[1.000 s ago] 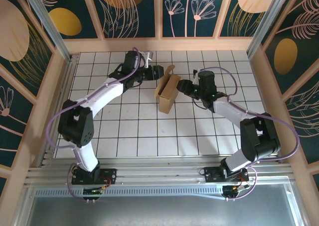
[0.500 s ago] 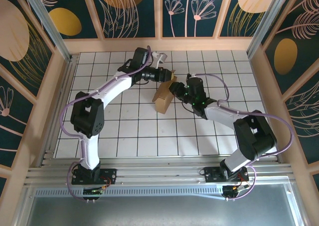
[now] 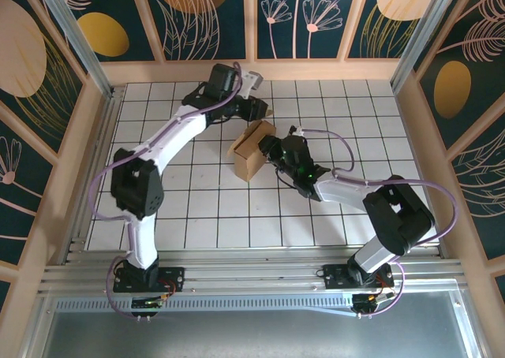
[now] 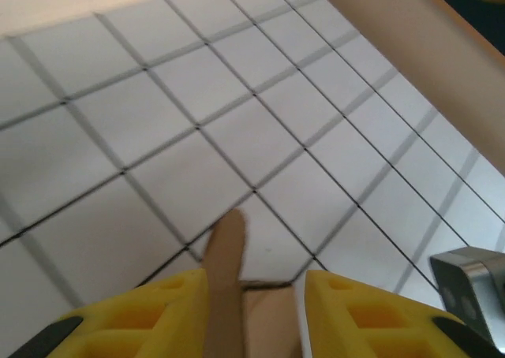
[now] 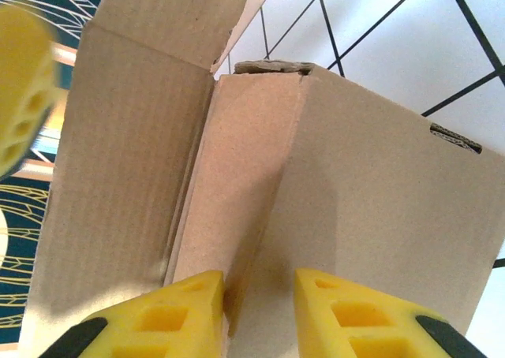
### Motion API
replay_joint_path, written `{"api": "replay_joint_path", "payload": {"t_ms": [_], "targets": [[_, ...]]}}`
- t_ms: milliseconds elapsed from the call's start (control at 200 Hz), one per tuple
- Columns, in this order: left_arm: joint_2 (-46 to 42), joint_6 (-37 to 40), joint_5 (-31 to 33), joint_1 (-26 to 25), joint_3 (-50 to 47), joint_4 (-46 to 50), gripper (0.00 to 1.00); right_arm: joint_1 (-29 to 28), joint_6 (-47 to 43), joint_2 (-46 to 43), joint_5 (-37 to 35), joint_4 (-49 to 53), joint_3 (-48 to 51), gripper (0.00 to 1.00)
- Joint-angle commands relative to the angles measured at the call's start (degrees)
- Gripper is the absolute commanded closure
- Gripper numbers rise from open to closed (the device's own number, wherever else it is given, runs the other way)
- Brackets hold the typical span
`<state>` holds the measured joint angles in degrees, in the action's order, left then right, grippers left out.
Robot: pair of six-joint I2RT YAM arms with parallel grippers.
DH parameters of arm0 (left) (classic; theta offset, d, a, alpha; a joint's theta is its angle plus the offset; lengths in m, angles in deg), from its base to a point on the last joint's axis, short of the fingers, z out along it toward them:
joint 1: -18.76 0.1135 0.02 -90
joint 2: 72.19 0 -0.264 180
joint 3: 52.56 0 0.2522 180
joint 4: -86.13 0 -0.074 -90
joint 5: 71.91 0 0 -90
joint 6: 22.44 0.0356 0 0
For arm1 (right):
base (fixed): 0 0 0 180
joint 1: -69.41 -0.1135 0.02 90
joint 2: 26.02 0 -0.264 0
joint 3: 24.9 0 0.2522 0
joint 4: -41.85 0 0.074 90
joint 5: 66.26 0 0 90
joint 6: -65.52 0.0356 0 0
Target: Fold the paper box
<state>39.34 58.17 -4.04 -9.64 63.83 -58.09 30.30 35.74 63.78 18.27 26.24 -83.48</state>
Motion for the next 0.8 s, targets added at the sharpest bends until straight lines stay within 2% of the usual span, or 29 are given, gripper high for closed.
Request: {"api": "replay_joint_path", "payload": {"t_ms": [0,55,120,185,330,430,531,606,796], "targets": [[-7.9,-5.9,15.7,4.3,-5.9,-3.5,0.65,-0.1,-4.2,-0.5,-2.7,5.9,-1.7,0.71],[-9.1,-7.5,16.6,6.6,-9.5,-3.1,0.69,-0.1,-4.7,-0.2,-2.2,6.2,-1.9,0.71],[-9.4,-8.5,13.2,8.8,-13.3,-3.0,0.75,-0.1,-5.1,0.4,-1.7,6.4,-2.2,0.71],[-8.2,-8.2,7.3,9.7,-15.7,-2.7,0.80,0.0,-5.0,0.8,-1.5,6.3,-2.1,0.71],[-5.2,-7.6,-11.0,9.6,-20.5,-5.5,0.92,-0.1,-4.1,1.2,-1.8,6.3,-2.2,0.70],[-5.1,-7.1,-19.9,9.0,-23.7,-10.4,0.92,-0.2,-2.2,1.0,-3.4,7.8,-2.2,0.71],[-3.6,-4.7,-27.0,7.6,-23.1,-10.9,0.92,-0.8,2.2,0.3,-7.7,8.3,-0.9,0.72],[-1.3,-3.0,-30.0,6.5,-21.2,-9.4,0.92,-1.8,4.3,-0.1,-10.7,9.0,-0.6,0.73],[2.0,0.7,-33.0,4.6,-17.2,-7.3,0.92,-4.0,8.1,1.2,-15.1,11.3,-1.6,0.75]]}}
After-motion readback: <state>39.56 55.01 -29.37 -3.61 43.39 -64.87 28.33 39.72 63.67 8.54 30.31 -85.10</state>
